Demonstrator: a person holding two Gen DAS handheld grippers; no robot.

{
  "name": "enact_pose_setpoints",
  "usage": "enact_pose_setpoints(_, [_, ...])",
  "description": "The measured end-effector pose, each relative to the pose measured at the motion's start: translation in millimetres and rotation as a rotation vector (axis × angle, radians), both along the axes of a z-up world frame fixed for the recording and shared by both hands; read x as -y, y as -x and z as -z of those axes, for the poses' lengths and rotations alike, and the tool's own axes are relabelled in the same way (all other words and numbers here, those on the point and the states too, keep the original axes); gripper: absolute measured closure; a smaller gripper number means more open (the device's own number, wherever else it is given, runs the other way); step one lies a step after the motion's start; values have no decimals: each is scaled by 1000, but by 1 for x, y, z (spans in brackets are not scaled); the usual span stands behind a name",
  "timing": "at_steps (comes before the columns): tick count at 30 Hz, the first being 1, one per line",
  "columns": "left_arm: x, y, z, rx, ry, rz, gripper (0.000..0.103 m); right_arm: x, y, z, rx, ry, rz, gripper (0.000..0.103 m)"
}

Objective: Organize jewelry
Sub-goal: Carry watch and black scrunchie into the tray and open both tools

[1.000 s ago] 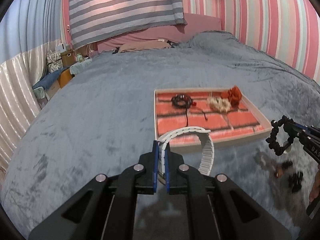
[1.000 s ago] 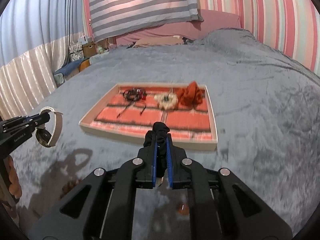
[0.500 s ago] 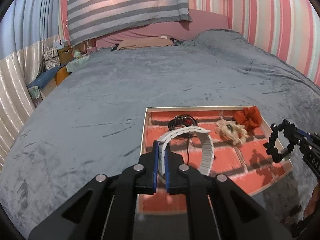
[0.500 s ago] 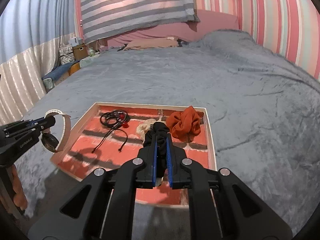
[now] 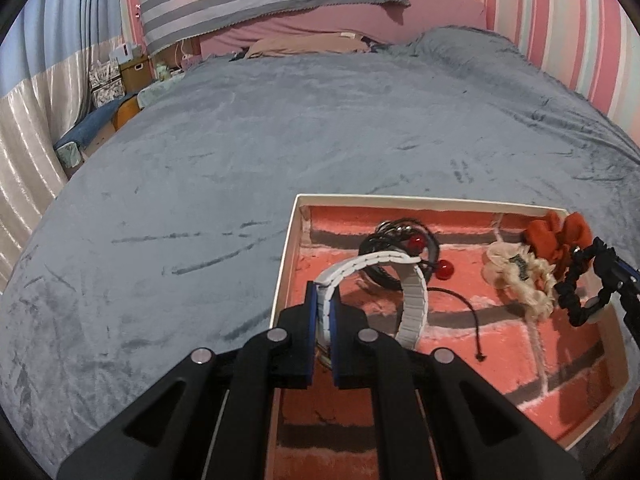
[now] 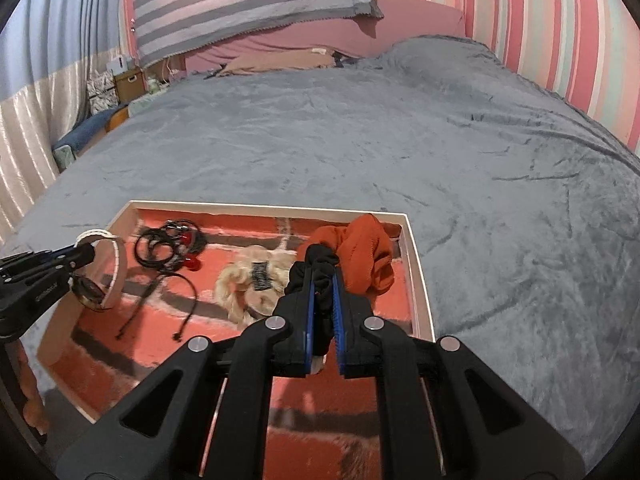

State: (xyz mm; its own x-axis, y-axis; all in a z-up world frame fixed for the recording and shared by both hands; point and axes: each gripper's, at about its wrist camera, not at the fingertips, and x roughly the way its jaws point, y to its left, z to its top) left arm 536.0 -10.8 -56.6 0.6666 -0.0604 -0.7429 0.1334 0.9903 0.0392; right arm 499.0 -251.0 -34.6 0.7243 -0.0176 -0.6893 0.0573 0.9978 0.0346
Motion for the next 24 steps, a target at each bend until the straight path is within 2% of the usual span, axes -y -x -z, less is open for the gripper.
enact_pose_setpoints(5, [1, -9, 12, -34, -8, -11, 97, 4, -21, 14, -56, 20, 7, 94])
enact_pose_setpoints(13, [5, -18, 12, -60, -33, 2, 96, 4, -36, 31, -147, 29, 4, 94])
enact_pose_setpoints(24, [-6, -24, 15, -101, -38, -20, 95, 2, -40, 37, -208, 56, -19, 91])
